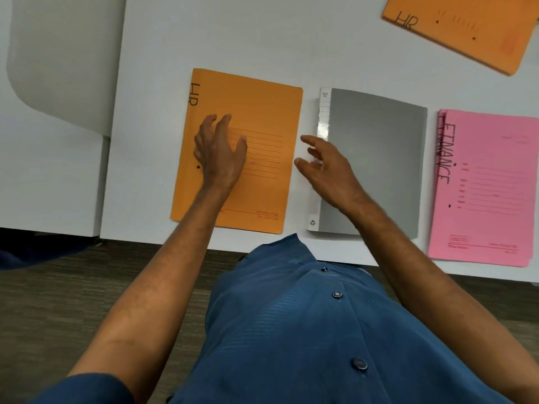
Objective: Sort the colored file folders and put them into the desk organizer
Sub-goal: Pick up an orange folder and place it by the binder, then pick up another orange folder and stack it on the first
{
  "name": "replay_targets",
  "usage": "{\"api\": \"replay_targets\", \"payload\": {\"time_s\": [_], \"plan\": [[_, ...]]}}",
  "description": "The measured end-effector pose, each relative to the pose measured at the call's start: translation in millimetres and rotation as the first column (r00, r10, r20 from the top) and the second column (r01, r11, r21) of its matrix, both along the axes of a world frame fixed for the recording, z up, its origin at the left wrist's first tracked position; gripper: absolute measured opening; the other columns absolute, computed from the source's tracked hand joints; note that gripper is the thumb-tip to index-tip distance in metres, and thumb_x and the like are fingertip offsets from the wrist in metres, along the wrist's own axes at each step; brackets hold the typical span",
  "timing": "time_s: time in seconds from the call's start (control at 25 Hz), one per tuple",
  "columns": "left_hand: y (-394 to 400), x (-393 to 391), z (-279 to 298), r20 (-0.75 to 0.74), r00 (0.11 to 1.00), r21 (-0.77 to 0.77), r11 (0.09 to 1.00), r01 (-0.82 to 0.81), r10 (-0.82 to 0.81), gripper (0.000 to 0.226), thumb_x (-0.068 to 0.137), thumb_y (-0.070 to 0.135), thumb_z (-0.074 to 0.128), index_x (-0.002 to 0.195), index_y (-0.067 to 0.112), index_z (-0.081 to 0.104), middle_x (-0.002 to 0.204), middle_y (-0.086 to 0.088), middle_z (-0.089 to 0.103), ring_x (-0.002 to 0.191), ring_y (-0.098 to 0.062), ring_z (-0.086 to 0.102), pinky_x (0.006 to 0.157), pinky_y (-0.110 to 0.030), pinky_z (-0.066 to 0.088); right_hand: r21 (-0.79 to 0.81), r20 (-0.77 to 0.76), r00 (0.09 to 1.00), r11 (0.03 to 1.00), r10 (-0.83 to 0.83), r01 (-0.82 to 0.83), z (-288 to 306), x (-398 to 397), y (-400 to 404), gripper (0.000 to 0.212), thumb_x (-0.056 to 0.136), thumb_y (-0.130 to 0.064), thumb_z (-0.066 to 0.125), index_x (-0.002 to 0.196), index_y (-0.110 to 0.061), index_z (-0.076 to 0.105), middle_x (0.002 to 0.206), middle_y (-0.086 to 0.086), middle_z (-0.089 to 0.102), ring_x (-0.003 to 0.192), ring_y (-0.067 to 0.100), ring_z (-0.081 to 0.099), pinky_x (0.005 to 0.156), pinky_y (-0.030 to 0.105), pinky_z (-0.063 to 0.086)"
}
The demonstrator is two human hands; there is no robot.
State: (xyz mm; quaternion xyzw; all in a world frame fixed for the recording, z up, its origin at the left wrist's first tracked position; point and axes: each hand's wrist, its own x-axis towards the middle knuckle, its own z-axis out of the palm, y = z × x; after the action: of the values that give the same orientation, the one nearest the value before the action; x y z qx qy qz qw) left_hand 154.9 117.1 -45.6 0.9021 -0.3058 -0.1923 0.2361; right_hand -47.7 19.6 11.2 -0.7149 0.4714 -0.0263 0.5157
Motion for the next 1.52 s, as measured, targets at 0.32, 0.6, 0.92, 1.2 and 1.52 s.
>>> {"api": "replay_targets", "payload": {"time_s": [0.32, 0.6, 0.92, 1.2, 1.52], "plan": [[-131.5, -80.3, 22.8, -0.149, 0.983, -0.145, 0.986, 0.084, -0.106, 0.056, 0.100, 0.033, 0.058, 0.153, 0.022, 0.043, 0.165, -0.004, 0.031, 0.152, -0.025, 0.025, 0.120, -0.042, 0.026, -0.049, -0.035, 0.965, 0.965, -0.259, 0.257, 7.4, -125.8, -120.4, 0.046, 0.100, -0.037, 0.060, 0.144, -0.029, 0.049, 0.153, -0.006, 0.046, 0.133, 0.010, 0.049, 0.100, 0.029, 0.046], [-243.7, -113.8, 31.7, -0.183, 0.972, -0.200, 0.973, 0.113, -0.151, 0.059, 0.102, 0.034, 0.058, 0.156, 0.020, 0.039, 0.166, -0.005, 0.031, 0.154, -0.025, 0.022, 0.124, -0.042, 0.024, 0.009, -0.035, 0.854, 0.855, -0.519, 0.519, 4.8, -214.5, -232.6, 0.045, 0.100, -0.039, 0.058, 0.144, -0.032, 0.048, 0.150, -0.008, 0.050, 0.133, 0.015, 0.049, 0.103, 0.039, 0.045], [-373.0, -126.3, 17.2, -0.240, 0.959, -0.065, 0.988, 0.138, -0.150, 0.071, 0.100, 0.044, 0.059, 0.160, 0.021, 0.029, 0.168, -0.004, 0.023, 0.155, -0.024, 0.019, 0.124, -0.044, 0.022, -0.078, 0.002, 0.762, 0.760, -0.647, 0.645, -40.7, -245.1, -353.9, 0.069, 0.096, -0.037, 0.066, 0.156, -0.028, 0.032, 0.162, -0.002, 0.033, 0.147, 0.017, 0.035, 0.118, 0.041, 0.035], [-453.4, -120.3, -11.9, -0.160, 0.981, 0.072, 0.990, 0.124, -0.111, 0.059, 0.095, 0.050, 0.060, 0.140, 0.011, 0.053, 0.142, -0.018, 0.052, 0.134, -0.039, 0.046, 0.108, -0.050, 0.042, -0.169, -0.090, 0.747, 0.750, -0.658, 0.640, -76.7, -235.8, -420.2, 0.075, 0.095, -0.038, 0.067, 0.157, -0.017, 0.031, 0.154, 0.007, 0.038, 0.144, 0.028, 0.027, 0.115, 0.045, 0.034], [-471.7, -131.0, -1.1, -0.552, 0.819, -0.099, 0.964, -0.248, 0.154, 0.011, 0.101, 0.025, 0.059, 0.112, 0.024, 0.060, 0.104, 0.005, 0.063, 0.103, -0.018, 0.055, 0.091, -0.030, 0.041, 0.148, 0.129, 0.546, 0.560, -0.828, 0.815, -85.3, -221.3, -442.1, 0.032, 0.088, -0.023, 0.062, 0.119, -0.024, 0.070, 0.111, 0.001, 0.067, 0.106, 0.023, 0.066, 0.083, 0.032, 0.057]]}}
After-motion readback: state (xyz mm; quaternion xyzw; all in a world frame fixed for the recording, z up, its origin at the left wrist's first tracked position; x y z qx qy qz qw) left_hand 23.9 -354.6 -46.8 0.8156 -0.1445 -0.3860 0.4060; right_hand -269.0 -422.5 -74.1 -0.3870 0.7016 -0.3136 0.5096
